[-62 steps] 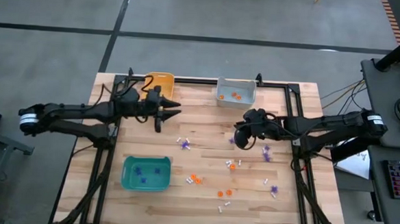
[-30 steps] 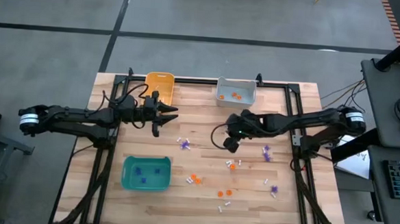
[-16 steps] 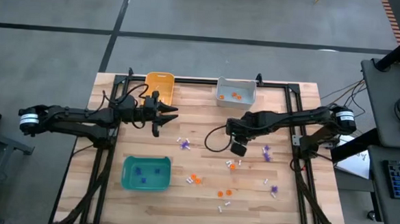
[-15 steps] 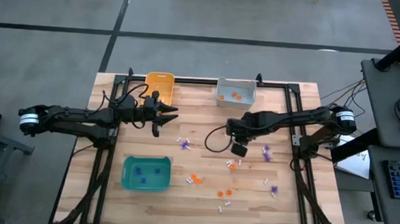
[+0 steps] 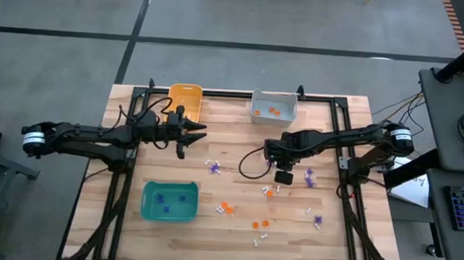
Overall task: Sort Halloween decoration
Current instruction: Put the white bone toy into the orange bin
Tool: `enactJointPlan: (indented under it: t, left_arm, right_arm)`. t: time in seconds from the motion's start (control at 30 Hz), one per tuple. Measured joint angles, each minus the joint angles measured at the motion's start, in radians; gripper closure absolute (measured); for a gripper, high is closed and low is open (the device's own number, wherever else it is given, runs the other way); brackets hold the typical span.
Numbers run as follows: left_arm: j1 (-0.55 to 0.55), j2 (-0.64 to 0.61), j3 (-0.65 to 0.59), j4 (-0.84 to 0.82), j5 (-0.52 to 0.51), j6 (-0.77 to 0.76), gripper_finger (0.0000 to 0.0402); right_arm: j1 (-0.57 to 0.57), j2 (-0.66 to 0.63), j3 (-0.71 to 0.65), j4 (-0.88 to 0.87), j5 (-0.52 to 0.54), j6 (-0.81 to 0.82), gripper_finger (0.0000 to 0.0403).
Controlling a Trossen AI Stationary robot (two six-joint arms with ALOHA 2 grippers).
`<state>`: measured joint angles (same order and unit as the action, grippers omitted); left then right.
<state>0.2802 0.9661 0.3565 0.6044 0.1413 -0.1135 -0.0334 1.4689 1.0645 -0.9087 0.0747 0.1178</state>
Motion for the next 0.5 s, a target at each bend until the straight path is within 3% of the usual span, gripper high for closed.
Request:
enactJointPlan:
  t: [0.3,0.5]
  left_arm:
    - [0.000,0.000,0.000,0.000,0.000,0.001,0.0283]
    - [0.000,0.000,0.000,0.000,0.000,0.011,0.0283]
  right_arm:
    - [-0.013,0.006,-0.041,0.015,0.042,0.001,0.0270]
    - [-0.056,0.006,-0.113,0.098,0.058,-0.030,0.0257]
